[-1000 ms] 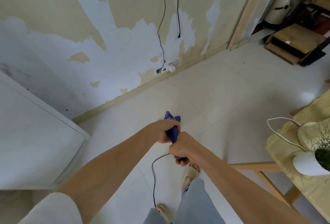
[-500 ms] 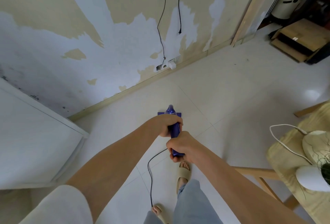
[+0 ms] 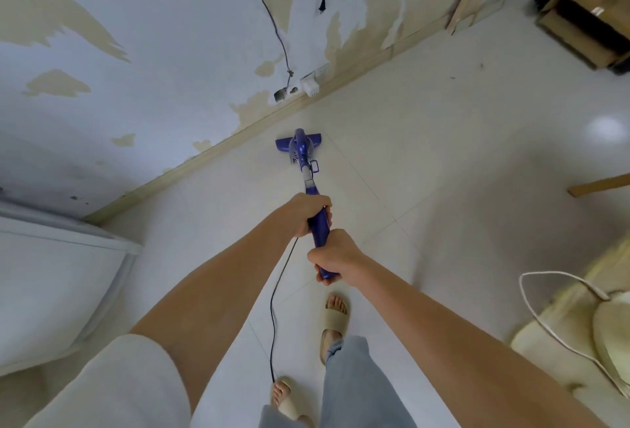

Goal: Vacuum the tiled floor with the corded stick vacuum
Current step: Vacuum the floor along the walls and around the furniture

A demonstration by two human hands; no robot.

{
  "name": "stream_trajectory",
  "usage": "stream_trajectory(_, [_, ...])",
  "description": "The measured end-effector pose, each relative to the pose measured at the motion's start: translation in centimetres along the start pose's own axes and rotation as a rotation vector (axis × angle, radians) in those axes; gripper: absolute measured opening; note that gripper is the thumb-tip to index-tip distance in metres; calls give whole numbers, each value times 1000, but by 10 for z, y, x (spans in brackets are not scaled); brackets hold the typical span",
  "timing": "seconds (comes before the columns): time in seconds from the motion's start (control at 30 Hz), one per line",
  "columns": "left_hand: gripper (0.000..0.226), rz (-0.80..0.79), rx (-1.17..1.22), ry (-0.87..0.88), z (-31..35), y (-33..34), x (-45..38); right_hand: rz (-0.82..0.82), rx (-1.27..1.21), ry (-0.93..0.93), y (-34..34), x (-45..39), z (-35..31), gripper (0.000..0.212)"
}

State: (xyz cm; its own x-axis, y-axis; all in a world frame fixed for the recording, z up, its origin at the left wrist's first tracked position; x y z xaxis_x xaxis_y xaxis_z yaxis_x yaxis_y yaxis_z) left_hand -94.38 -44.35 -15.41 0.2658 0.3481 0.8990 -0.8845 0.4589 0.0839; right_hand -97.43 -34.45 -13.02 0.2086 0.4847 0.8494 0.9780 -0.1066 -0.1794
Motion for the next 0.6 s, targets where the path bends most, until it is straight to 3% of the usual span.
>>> stream_trajectory(0.23, [15,1,30,18,38,-1,-31,-20,51,-22,-19,-38,-27,28])
stream_trajectory(0.6, [16,-1,51,6,32,14,-20,9,91,-9,-31,-26,-18,30])
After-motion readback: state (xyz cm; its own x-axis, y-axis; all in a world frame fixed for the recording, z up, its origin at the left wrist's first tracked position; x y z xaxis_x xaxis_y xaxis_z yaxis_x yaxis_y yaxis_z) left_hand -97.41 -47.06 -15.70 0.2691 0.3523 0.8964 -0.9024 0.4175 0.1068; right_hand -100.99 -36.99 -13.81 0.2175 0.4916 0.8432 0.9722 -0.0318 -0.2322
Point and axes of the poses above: each hand's wrist, its own x-axis away from the middle knuckle, its own y-axis out of the palm, z = x × y, the point moved 1 cm from there along -x, towards the middle knuckle, and after that the axes turned 2 degrees about x, right-handed, at the moved point
